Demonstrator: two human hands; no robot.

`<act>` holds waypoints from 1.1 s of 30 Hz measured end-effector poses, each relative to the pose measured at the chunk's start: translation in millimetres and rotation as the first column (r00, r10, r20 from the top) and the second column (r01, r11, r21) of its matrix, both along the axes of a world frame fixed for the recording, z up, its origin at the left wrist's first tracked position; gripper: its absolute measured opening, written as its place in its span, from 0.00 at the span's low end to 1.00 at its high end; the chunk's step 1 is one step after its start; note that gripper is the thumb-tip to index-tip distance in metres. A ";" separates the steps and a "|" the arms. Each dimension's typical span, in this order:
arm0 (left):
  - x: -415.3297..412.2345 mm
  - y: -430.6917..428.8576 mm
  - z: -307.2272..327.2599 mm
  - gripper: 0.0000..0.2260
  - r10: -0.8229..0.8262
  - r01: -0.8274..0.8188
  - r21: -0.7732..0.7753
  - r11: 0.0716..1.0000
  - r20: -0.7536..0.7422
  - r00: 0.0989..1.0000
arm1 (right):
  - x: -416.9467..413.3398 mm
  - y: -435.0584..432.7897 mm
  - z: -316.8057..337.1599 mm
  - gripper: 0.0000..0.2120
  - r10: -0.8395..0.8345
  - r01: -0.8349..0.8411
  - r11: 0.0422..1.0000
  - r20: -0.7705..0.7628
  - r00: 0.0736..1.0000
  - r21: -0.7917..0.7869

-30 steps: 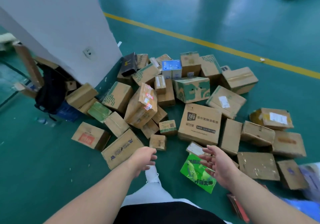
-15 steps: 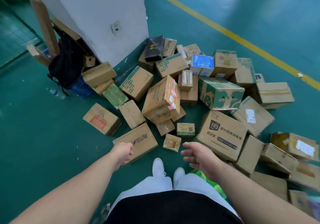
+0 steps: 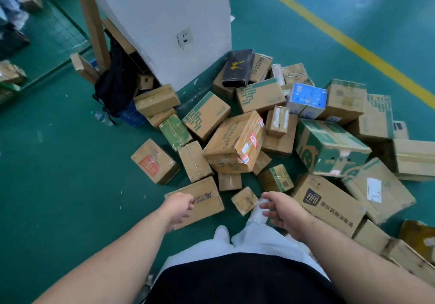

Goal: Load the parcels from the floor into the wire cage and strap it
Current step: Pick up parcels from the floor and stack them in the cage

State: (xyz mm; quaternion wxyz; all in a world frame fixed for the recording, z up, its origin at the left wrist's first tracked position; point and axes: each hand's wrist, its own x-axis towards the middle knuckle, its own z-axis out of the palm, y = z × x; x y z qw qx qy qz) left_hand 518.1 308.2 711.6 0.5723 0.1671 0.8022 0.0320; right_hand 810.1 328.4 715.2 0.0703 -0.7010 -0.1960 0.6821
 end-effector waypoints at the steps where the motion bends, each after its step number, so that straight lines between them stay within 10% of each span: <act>1: 3.1 11.7 1.9 0.07 0.023 -0.023 0.012 1.000 -0.005 1.000 | 3.1 14.4 -1.1 0.13 0.038 -0.038 0.999 0.001 0.999 0.004; 17: -29.9 96.9 -10.5 0.09 0.179 -0.186 0.070 0.980 0.090 0.980 | -65.2 188.9 -10.1 0.14 0.447 -0.455 0.890 0.159 0.880 0.016; 33: -100.2 240.4 -283.3 0.06 0.438 -0.444 0.045 0.895 0.105 0.893 | -165.9 378.4 -248.0 0.10 0.729 -0.871 0.481 0.506 0.461 0.101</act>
